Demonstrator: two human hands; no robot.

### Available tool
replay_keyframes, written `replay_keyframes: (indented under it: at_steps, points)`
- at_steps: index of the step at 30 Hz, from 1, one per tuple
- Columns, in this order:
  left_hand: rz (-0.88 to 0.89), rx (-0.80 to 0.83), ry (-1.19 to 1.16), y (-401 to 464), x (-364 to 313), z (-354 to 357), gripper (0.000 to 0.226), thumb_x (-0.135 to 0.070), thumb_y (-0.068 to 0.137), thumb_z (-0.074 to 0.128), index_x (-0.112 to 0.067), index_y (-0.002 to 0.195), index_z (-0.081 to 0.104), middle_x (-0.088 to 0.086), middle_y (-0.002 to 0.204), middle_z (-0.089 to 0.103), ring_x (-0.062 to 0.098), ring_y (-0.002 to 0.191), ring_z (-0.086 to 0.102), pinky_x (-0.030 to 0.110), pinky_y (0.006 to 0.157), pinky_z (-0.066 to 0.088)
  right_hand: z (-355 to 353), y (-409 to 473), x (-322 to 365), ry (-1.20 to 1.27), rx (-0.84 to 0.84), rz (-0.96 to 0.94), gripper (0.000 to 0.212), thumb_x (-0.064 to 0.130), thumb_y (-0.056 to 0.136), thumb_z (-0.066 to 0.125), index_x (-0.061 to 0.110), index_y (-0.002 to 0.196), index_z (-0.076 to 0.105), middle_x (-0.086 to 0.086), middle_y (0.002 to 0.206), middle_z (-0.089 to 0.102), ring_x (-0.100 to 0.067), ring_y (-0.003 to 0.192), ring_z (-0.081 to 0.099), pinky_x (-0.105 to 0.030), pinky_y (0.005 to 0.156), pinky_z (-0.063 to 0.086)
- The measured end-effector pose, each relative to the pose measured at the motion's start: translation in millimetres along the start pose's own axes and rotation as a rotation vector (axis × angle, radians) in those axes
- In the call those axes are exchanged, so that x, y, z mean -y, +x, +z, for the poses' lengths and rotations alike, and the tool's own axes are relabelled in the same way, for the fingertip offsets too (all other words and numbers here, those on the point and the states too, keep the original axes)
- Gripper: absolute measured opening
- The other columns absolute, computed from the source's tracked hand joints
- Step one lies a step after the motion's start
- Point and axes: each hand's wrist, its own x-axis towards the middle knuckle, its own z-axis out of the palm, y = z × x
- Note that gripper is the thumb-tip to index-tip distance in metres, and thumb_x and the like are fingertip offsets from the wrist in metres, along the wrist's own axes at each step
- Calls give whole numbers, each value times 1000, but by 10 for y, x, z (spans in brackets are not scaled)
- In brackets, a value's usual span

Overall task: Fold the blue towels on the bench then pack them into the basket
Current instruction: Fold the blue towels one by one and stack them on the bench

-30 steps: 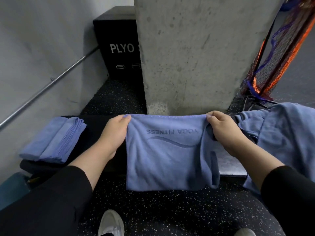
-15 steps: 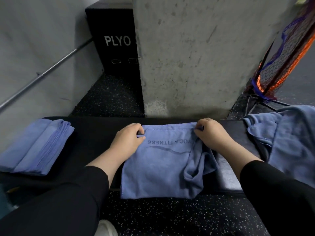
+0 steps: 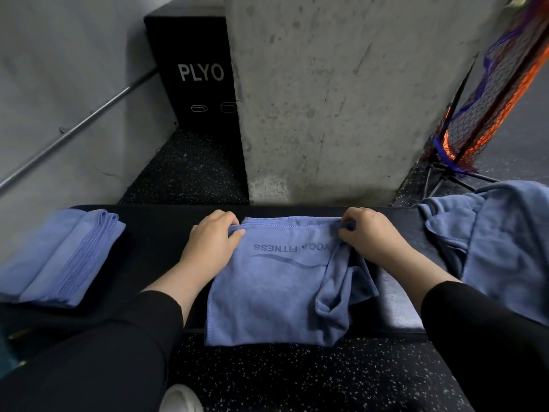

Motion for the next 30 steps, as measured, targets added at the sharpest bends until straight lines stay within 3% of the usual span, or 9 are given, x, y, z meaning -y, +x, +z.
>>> replay_keyframes:
  at_steps: [5,10,13,18,21,23,26,28,30]
  points:
    - [-50,-41,-206,122,-89,-9,13,-25,100,58,-13,104,63,-3,117,64,18,106,59,35,91,46,-100,-12,50,272,-43,83,3,21,84,64,19,81,63,1,73,65,-10,66,56,-25,56,40]
    - [50,144,-71,215,-120,137,16,-26,94,67,-17,83,59,-2,113,68,18,114,61,42,99,45,-73,1,81,307,62,105,3,22,83,65,19,81,63,-1,72,64,-13,64,53,-29,58,42]
    - [94,151,-100,250,-149,150,15,-25,91,71,-20,81,61,-8,98,66,16,99,62,39,93,46,-68,16,93,355,54,93,4,20,84,65,17,81,63,0,67,60,-12,60,49,-30,57,40]
    - [50,127,-152,234,-183,69,15,-26,89,71,-26,79,59,-7,80,65,13,77,59,33,67,43,-140,23,127,454,-60,80,8,14,84,66,8,79,62,4,63,56,-7,56,44,-24,53,37]
    - [30,82,-169,204,-128,-62,16,-27,89,71,-25,79,60,-2,76,65,20,74,59,33,63,42,-250,-7,178,483,-112,75,9,14,85,67,9,79,63,2,66,60,-9,59,47,-27,56,40]
    - [47,29,-172,166,-88,-193,18,-28,89,72,-31,77,59,-4,77,63,21,86,56,31,68,40,-359,-56,233,493,-141,59,9,14,85,68,10,79,63,1,67,61,-9,60,48,-27,58,41]
    - [83,-34,-149,53,-113,-459,18,-30,89,74,-36,79,60,-13,75,58,22,99,52,34,78,44,-565,-186,330,491,-181,25,10,15,86,69,16,77,65,6,66,62,-4,57,48,-16,54,40]
    - [112,-86,-157,-41,-150,-648,18,-30,89,74,-35,78,60,-12,72,58,18,91,55,28,73,42,-716,-308,396,461,-207,3,13,17,86,70,19,75,64,6,65,62,-3,56,49,-16,54,40]
    - [119,-99,-197,-174,-206,-834,19,-30,90,74,-32,77,60,-10,70,60,6,76,55,22,63,39,-863,-447,456,438,-228,-14,14,17,86,70,19,74,64,2,66,64,-7,59,51,-26,59,42]
